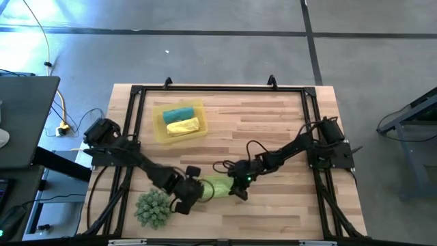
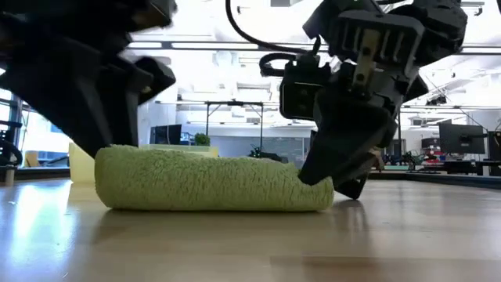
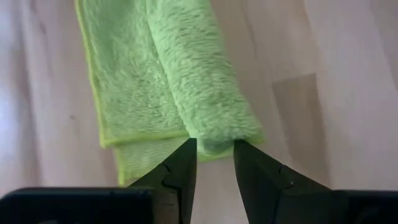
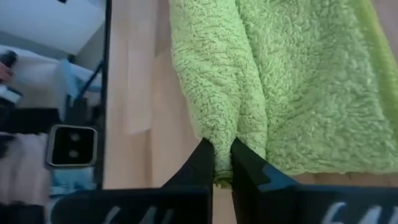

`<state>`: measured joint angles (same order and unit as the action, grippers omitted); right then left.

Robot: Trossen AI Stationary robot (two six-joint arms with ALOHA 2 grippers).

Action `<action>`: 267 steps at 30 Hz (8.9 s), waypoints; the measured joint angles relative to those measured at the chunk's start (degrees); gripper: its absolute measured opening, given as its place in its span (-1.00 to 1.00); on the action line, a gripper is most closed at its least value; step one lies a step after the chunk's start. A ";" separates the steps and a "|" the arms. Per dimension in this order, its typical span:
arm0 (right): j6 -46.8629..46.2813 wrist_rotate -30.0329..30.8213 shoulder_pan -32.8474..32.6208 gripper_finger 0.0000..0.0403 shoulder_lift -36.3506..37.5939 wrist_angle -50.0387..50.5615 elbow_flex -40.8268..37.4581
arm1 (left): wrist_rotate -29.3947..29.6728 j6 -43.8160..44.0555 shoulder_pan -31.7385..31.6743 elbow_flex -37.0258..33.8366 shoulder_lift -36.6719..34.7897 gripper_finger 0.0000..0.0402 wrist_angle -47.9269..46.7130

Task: Roll microfiber towels into tight, uniform cylinder then place into a basket
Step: Roll the green microfiber towel, then put the green microfiber towel into the yellow bin

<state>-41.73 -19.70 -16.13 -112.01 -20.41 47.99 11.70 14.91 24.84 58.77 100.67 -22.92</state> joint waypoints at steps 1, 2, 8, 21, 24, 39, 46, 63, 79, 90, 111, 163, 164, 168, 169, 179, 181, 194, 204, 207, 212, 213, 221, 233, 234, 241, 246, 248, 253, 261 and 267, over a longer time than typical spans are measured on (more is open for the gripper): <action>-1.07 -0.89 0.39 -0.98 0.02 -0.05 0.00 | 2.30 -1.28 1.04 -0.01 -0.18 -0.52 -0.24; -2.08 -1.61 0.73 -0.98 0.05 -0.05 0.00 | 4.93 -2.83 2.11 -0.01 -0.38 -0.52 -0.31; -6.97 -3.90 1.79 -0.98 0.09 -0.47 0.02 | 13.66 -8.60 5.62 1.30 -0.51 -0.51 -0.01; -7.72 -3.68 1.93 -0.98 0.09 -0.15 0.07 | 9.93 -4.60 5.14 3.95 2.75 -0.28 0.41; -7.86 -3.10 1.89 -0.98 0.09 -0.19 0.07 | 11.06 -4.60 4.24 3.95 4.80 -0.24 0.62; -4.62 -2.87 1.87 -0.77 0.36 -0.88 -0.09 | 3.49 4.37 -1.04 4.28 9.58 -0.22 -0.85; 4.79 -6.00 2.19 -0.36 5.84 2.40 -0.70 | -1.06 6.02 -2.57 4.36 10.46 -0.22 -0.85; 50.97 40.67 -16.52 -0.38 9.04 -1.33 -0.20 | -4.46 8.99 -5.47 4.34 10.46 -0.22 -0.36; 45.20 38.72 -13.07 -0.38 2.90 -1.27 -0.15 | -6.10 12.13 -5.73 4.34 10.44 -0.22 0.09; 40.15 37.61 -9.99 -0.08 -0.15 0.04 0.11 | -11.93 15.32 -6.01 4.88 10.41 -0.22 0.84; 19.87 29.72 -7.31 -0.90 -0.19 2.51 0.11 | -14.72 17.61 -6.84 4.68 2.71 -0.22 -9.11; 36.23 11.33 -3.56 -0.26 12.48 6.39 -0.28 | 3.84 11.28 -4.04 3.16 10.16 -0.22 -2.28; 38.35 16.53 -5.58 -0.26 12.36 6.75 -0.28 | 3.21 11.31 -4.29 3.16 10.12 -0.22 -2.29; 43.59 36.80 -12.21 -0.26 11.98 5.98 -0.22 | 2.78 11.44 -4.77 3.16 10.09 -0.22 -1.90; 44.32 40.82 -13.27 -0.26 11.66 5.12 -0.22 | 2.82 11.46 -4.77 3.12 10.09 -0.22 -1.64; 46.23 44.84 -13.42 -0.20 6.95 -3.69 -0.20 | 1.40 12.60 -5.40 3.31 10.20 -0.22 0.16; 43.60 42.75 -12.06 -0.16 6.63 -3.03 -0.13 | 1.06 13.05 -5.40 3.31 10.20 -0.22 0.81; 31.48 32.08 -8.15 -0.03 1.30 1.76 0.22 | 0.92 13.63 -5.40 3.31 10.20 -0.22 0.69; 25.72 32.11 -7.14 -0.31 1.17 3.45 0.17 | 1.23 9.75 -5.29 2.77 3.87 -0.22 -4.20; 26.71 32.41 -7.04 -0.38 1.14 3.32 0.09 | 1.75 9.67 -5.21 2.90 2.40 -0.22 -5.69; 27.11 33.00 -7.07 -0.39 1.10 3.03 0.02 | 3.14 9.64 -4.49 2.98 1.70 -0.22 -8.11; 27.12 32.98 -7.07 -0.39 1.08 3.03 0.02 | 3.27 9.53 -4.23 2.98 1.70 -0.22 -8.07; 27.07 33.06 -7.07 -0.39 1.03 2.91 0.00 | 13.14 5.16 -2.43 4.94 1.67 -0.22 -15.86; 25.20 33.16 -7.05 -0.39 0.99 2.87 -0.04 | 12.36 6.41 -1.83 11.67 1.59 -0.22 -18.80; 25.08 33.17 -7.05 -0.39 0.99 2.84 -0.04 | 12.32 5.01 -1.52 12.35 1.58 -0.22 -17.61; 25.04 33.17 -7.05 -0.39 0.99 2.84 -0.04 | 10.42 -3.58 -1.20 13.23 3.53 -0.22 -2.51; 24.96 33.24 -7.05 -0.39 0.99 2.73 -0.11 | 12.54 -4.96 -4.04 13.21 7.93 -0.22 1.67; 23.74 33.20 -7.03 -0.39 0.99 2.74 -0.09 | 12.10 -3.69 -5.33 13.21 9.87 -0.22 1.66; 23.60 33.22 -7.03 -0.39 0.99 2.73 -0.10 | 7.41 -1.60 -7.68 13.23 14.05 -0.22 1.68; 23.68 33.22 -7.03 -0.39 0.99 2.76 -0.10 | 3.35 -0.45 -9.14 13.71 18.13 -0.22 0.88; 23.71 33.22 -7.03 -0.39 1.01 2.66 -0.09 | 2.56 6.13 -9.25 13.82 18.64 -0.22 0.28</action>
<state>-18.02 13.52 -23.16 -111.00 -17.75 47.90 14.27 21.04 15.59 72.60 119.31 -22.65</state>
